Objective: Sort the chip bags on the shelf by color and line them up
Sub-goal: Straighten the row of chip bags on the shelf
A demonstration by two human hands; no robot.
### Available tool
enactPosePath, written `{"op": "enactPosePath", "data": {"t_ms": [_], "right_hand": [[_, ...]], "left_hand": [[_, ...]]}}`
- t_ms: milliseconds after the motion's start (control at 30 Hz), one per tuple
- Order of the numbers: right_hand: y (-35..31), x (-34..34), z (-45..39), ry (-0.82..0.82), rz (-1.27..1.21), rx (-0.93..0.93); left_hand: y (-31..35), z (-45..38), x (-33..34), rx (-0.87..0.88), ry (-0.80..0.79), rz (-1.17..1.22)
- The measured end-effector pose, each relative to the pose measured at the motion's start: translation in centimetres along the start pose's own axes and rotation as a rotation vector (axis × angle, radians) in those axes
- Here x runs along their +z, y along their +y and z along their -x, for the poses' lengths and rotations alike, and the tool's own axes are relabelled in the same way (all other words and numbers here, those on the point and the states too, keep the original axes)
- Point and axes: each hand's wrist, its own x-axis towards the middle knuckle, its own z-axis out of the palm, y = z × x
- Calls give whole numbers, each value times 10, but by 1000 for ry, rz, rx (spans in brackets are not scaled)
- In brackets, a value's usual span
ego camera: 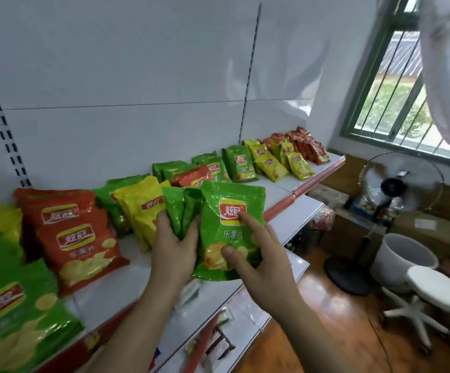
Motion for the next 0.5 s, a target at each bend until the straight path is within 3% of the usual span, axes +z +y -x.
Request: {"op": "enactPosePath", "data": {"t_ms": [500], "right_hand": [[91,-56,-112,144,105,87]], "left_hand": [[-26,-116,126,26,-77,-17]]}}
